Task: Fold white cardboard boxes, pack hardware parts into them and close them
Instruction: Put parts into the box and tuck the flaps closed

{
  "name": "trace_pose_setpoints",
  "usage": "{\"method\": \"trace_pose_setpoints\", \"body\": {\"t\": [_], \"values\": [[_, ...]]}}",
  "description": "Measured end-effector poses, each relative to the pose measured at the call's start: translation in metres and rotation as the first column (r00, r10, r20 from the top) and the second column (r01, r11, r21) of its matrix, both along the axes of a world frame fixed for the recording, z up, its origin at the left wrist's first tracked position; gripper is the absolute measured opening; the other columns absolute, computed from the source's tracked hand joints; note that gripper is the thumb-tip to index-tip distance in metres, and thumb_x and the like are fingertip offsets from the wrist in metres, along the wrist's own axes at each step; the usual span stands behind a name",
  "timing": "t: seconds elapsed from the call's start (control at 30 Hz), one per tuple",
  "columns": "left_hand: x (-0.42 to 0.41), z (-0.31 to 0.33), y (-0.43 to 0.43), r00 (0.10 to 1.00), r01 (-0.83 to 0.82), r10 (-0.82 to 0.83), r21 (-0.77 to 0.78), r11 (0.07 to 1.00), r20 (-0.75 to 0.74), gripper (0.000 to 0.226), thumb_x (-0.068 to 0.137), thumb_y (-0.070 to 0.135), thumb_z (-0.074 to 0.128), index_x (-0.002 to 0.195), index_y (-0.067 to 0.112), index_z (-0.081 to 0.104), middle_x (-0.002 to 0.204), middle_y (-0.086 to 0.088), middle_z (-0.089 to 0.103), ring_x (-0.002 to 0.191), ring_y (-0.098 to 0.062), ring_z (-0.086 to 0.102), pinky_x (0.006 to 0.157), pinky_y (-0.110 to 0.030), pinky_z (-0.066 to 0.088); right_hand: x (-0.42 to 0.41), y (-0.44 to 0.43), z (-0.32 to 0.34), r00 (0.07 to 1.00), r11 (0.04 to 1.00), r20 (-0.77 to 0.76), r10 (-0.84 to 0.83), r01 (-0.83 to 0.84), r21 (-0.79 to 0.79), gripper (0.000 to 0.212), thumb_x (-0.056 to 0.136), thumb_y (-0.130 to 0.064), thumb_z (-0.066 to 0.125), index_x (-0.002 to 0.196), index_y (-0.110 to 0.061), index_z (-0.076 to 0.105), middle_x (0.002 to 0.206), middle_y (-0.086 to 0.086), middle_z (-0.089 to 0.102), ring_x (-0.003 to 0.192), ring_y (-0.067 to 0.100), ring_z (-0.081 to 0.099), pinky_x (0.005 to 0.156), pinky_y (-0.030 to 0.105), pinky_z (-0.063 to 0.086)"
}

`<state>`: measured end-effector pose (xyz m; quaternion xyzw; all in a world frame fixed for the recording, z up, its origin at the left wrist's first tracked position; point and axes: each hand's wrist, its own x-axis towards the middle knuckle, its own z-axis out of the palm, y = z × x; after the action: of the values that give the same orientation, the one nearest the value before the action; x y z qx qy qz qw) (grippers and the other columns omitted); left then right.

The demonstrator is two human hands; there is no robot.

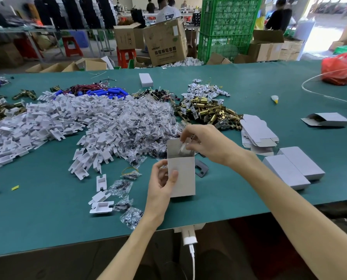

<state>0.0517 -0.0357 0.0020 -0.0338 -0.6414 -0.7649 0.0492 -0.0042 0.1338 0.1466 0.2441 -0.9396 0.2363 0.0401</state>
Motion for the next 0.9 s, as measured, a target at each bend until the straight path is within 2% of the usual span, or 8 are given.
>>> {"method": "trace_pose_setpoints", "body": {"t": [0.13, 0.23, 0.3, 0.4, 0.57, 0.73, 0.8, 0.9], "values": [[0.002, 0.002, -0.001, 1.000, 0.001, -0.001, 0.001, 1.000, -0.012, 0.039, 0.084, 0.055, 0.075, 0.119, 0.047, 0.058, 0.113, 0.001, 0.075, 0.105, -0.014, 0.072, 0.078, -0.026, 0.059, 0.004, -0.001, 0.002, 0.999, 0.994, -0.022, 0.044, -0.042, 0.101, 0.018, 0.092, -0.005, 0.066, 0.103, -0.020, 0.068, 0.096, -0.007, 0.063, 0.093, 0.013, 0.057, 0.085, 0.037, 0.050], [0.002, 0.002, -0.001, 1.000, 0.002, -0.002, -0.007, 1.000, -0.008, 0.039, 0.087, 0.052, 0.074, 0.121, 0.046, 0.057, 0.114, 0.001, 0.075, 0.105, -0.015, 0.072, 0.079, -0.027, 0.059, 0.004, -0.006, 0.000, 0.997, 0.968, -0.034, 0.064, -0.054, 0.244, 0.016, 0.095, -0.006, 0.062, 0.106, -0.016, 0.068, 0.104, -0.003, 0.065, 0.103, 0.019, 0.058, 0.088, 0.039, 0.048], [0.001, 0.001, -0.001, 1.000, -0.001, 0.001, -0.007, 1.000, -0.006, 0.036, 0.090, 0.048, 0.074, 0.122, 0.045, 0.057, 0.114, 0.001, 0.075, 0.106, -0.015, 0.071, 0.079, -0.025, 0.058, 0.004, -0.009, -0.005, 0.996, 0.954, -0.033, 0.078, -0.065, 0.293, 0.016, 0.098, -0.006, 0.057, 0.109, -0.013, 0.066, 0.110, 0.001, 0.064, 0.109, 0.022, 0.055, 0.092, 0.042, 0.047], [0.001, 0.001, -0.002, 1.000, -0.016, 0.015, 0.012, 1.000, 0.012, 0.037, 0.089, 0.050, 0.074, 0.122, 0.045, 0.058, 0.115, 0.001, 0.075, 0.107, -0.015, 0.071, 0.078, -0.025, 0.058, 0.006, -0.012, -0.014, 0.992, 0.935, -0.061, 0.114, -0.087, 0.343, 0.022, 0.104, -0.012, 0.049, 0.112, -0.014, 0.069, 0.118, 0.001, 0.059, 0.115, 0.022, 0.045, 0.097, 0.037, 0.043], [0.000, 0.001, -0.001, 1.000, -0.020, 0.020, 0.024, 1.000, 0.015, 0.036, 0.087, 0.051, 0.075, 0.119, 0.047, 0.059, 0.115, 0.004, 0.075, 0.105, -0.011, 0.071, 0.077, -0.021, 0.057, 0.010, -0.007, -0.017, 0.995, 0.973, -0.044, 0.088, -0.076, 0.216, 0.025, 0.106, -0.016, 0.048, 0.112, -0.014, 0.072, 0.124, 0.000, 0.053, 0.119, 0.019, 0.045, 0.101, 0.038, 0.041], [-0.001, 0.000, -0.001, 1.000, -0.024, 0.024, 0.022, 0.999, 0.014, 0.036, 0.089, 0.048, 0.075, 0.121, 0.044, 0.059, 0.116, 0.002, 0.075, 0.107, -0.014, 0.072, 0.081, -0.024, 0.058, 0.012, -0.003, -0.017, 0.995, 0.977, -0.073, 0.068, -0.052, 0.206, 0.029, 0.104, -0.017, 0.049, 0.130, -0.017, 0.061, 0.122, -0.001, 0.063, 0.122, 0.019, 0.047, 0.100, 0.041, 0.043], [-0.001, -0.001, 0.000, 0.999, -0.028, 0.027, 0.023, 0.999, 0.022, 0.036, 0.089, 0.047, 0.075, 0.122, 0.042, 0.059, 0.116, 0.001, 0.075, 0.107, -0.015, 0.072, 0.081, -0.025, 0.058, 0.011, -0.002, -0.019, 0.996, 0.981, -0.068, 0.062, -0.048, 0.188, 0.027, 0.103, -0.017, 0.051, 0.127, -0.015, 0.063, 0.120, -0.001, 0.061, 0.121, 0.020, 0.046, 0.100, 0.042, 0.043], [-0.002, -0.002, 0.000, 0.999, -0.035, 0.034, 0.025, 0.999, 0.031, 0.040, 0.090, 0.043, 0.074, 0.125, 0.037, 0.057, 0.116, 0.000, 0.074, 0.108, -0.015, 0.071, 0.082, -0.026, 0.058, 0.011, 0.003, -0.025, 0.993, 0.999, -0.119, 0.013, -0.007, 0.053, 0.023, 0.104, -0.012, 0.049, 0.120, -0.012, 0.067, 0.118, 0.001, 0.059, 0.116, 0.019, 0.049, 0.100, 0.038, 0.044]]}}
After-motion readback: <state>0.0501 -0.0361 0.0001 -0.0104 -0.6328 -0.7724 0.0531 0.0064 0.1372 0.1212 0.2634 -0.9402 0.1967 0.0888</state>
